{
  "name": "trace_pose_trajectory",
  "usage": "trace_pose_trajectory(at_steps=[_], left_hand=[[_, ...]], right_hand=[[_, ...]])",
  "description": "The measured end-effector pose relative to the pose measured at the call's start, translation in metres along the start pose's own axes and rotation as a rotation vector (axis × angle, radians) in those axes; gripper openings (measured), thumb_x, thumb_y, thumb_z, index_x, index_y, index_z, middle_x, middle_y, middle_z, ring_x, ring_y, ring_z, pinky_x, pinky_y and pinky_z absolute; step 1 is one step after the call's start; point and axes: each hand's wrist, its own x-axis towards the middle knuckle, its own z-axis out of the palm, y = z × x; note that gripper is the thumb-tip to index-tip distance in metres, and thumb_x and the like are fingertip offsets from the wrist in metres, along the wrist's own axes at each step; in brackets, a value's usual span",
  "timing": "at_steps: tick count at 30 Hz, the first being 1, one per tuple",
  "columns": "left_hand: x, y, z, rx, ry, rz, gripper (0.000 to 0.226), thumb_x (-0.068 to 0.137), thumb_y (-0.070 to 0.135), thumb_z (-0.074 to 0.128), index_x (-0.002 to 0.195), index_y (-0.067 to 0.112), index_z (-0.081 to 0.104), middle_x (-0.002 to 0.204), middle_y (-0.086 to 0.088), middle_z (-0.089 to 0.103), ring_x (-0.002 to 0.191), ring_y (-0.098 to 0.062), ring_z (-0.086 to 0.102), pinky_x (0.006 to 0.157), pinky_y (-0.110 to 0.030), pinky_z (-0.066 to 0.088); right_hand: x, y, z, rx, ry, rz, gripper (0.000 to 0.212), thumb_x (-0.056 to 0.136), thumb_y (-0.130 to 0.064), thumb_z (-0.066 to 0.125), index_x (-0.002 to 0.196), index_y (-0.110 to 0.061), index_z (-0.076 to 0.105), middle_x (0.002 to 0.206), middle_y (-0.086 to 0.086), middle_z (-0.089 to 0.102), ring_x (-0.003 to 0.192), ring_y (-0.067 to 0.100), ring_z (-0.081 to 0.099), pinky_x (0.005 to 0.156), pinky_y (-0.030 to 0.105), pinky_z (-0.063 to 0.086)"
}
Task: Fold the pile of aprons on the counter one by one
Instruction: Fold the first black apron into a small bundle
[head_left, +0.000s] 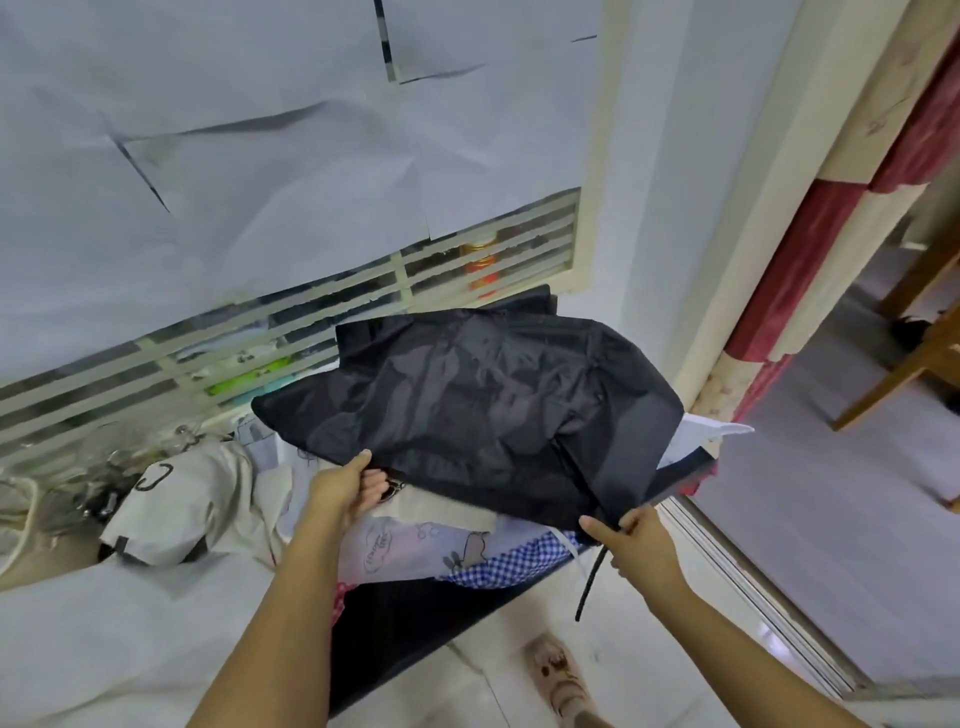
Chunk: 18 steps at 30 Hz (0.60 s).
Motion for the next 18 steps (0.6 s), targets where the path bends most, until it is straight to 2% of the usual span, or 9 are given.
trace_pose_trajectory(at_steps=[2, 4, 6, 9, 10, 12, 15, 17, 18], left_hand=[[-0.006, 0.001, 0.001, -0.073, 0.026, 0.039, 0.031, 0.099, 0.023, 0.051, 0.075, 0.004, 0.057, 0.057, -0.007, 0.065, 0.035, -0.007, 0.058, 0.034, -0.014, 0.045], [-0.015, 0.006, 0.000, -0.113, 0.027, 0.095, 0.032, 0.101, 0.020, 0.047, 0.076, 0.003, 0.055, 0.062, -0.009, 0.064, 0.040, -0.010, 0.059, 0.034, -0.014, 0.043], [-0.018, 0.016, -0.004, -0.133, 0.068, 0.163, 0.028, 0.101, 0.019, 0.047, 0.081, 0.002, 0.056, 0.066, -0.011, 0.063, 0.043, -0.012, 0.059, 0.042, -0.018, 0.049], [-0.019, 0.031, -0.018, -0.124, 0.127, 0.231, 0.028, 0.100, 0.022, 0.050, 0.076, 0.007, 0.055, 0.045, -0.002, 0.062, 0.042, -0.013, 0.057, 0.065, -0.031, 0.054], [-0.020, 0.037, -0.020, -0.137, 0.127, 0.253, 0.028, 0.099, 0.021, 0.050, 0.075, 0.008, 0.054, 0.043, 0.000, 0.061, 0.041, -0.012, 0.057, 0.065, -0.031, 0.054], [-0.030, 0.048, -0.022, -0.266, 0.093, 0.290, 0.021, 0.099, 0.017, 0.050, 0.082, 0.007, 0.056, 0.054, -0.003, 0.065, 0.046, -0.010, 0.058, 0.056, -0.025, 0.055], [-0.039, 0.067, -0.033, -0.552, 0.116, 0.332, 0.010, 0.100, 0.016, 0.048, 0.103, 0.009, 0.055, 0.081, -0.004, 0.061, 0.062, -0.010, 0.058, 0.055, -0.018, 0.055], [-0.038, 0.074, -0.053, -0.608, 0.203, 0.400, 0.012, 0.098, 0.020, 0.050, 0.092, 0.012, 0.056, 0.081, -0.003, 0.057, 0.061, -0.012, 0.054, 0.054, -0.019, 0.050], [-0.041, 0.073, -0.064, -0.560, 0.278, 0.438, 0.017, 0.095, 0.023, 0.052, 0.081, 0.014, 0.055, 0.078, -0.003, 0.054, 0.061, -0.014, 0.050, 0.055, -0.025, 0.047]], right_hand=[[-0.007, 0.012, 0.004, 0.178, -0.010, 0.150, 0.053, 0.073, -0.028, 0.083, 0.070, -0.018, 0.030, 0.064, 0.008, 0.042, 0.050, 0.024, 0.053, 0.049, 0.029, 0.046], [-0.013, 0.018, 0.012, 0.394, -0.010, 0.202, 0.041, 0.077, -0.017, 0.079, 0.075, -0.016, 0.038, 0.065, 0.009, 0.046, 0.045, 0.020, 0.053, 0.054, 0.031, 0.050], [-0.014, 0.009, 0.013, 0.569, 0.031, 0.183, 0.024, 0.083, -0.006, 0.071, 0.084, -0.008, 0.047, 0.067, 0.013, 0.052, 0.046, 0.018, 0.054, 0.054, 0.030, 0.051], [-0.005, -0.013, 0.012, 0.714, 0.020, 0.113, 0.018, 0.085, -0.005, 0.069, 0.092, -0.002, 0.054, 0.079, 0.015, 0.059, 0.050, 0.015, 0.062, 0.053, 0.024, 0.056], [-0.002, -0.022, 0.012, 0.702, -0.003, 0.089, 0.016, 0.086, -0.005, 0.069, 0.093, -0.002, 0.055, 0.083, 0.015, 0.062, 0.054, 0.014, 0.065, 0.058, 0.023, 0.058], [-0.001, -0.042, 0.012, 0.639, -0.065, 0.031, 0.011, 0.089, -0.007, 0.065, 0.082, -0.005, 0.057, 0.084, 0.012, 0.061, 0.057, 0.010, 0.067, 0.063, 0.017, 0.057], [0.003, -0.091, -0.009, 0.654, -0.120, -0.047, 0.024, 0.095, -0.010, 0.056, 0.072, -0.010, 0.052, 0.078, 0.003, 0.058, 0.063, 0.009, 0.063, 0.056, 0.015, 0.051], [0.008, -0.131, -0.041, 0.770, -0.115, -0.126, 0.022, 0.099, -0.010, 0.049, 0.077, -0.011, 0.054, 0.075, 0.001, 0.056, 0.058, 0.006, 0.058, 0.053, 0.016, 0.050], [0.009, -0.149, -0.061, 0.834, -0.110, -0.164, 0.022, 0.099, -0.011, 0.047, 0.078, -0.011, 0.054, 0.073, 0.001, 0.053, 0.049, 0.004, 0.053, 0.047, 0.013, 0.046]])
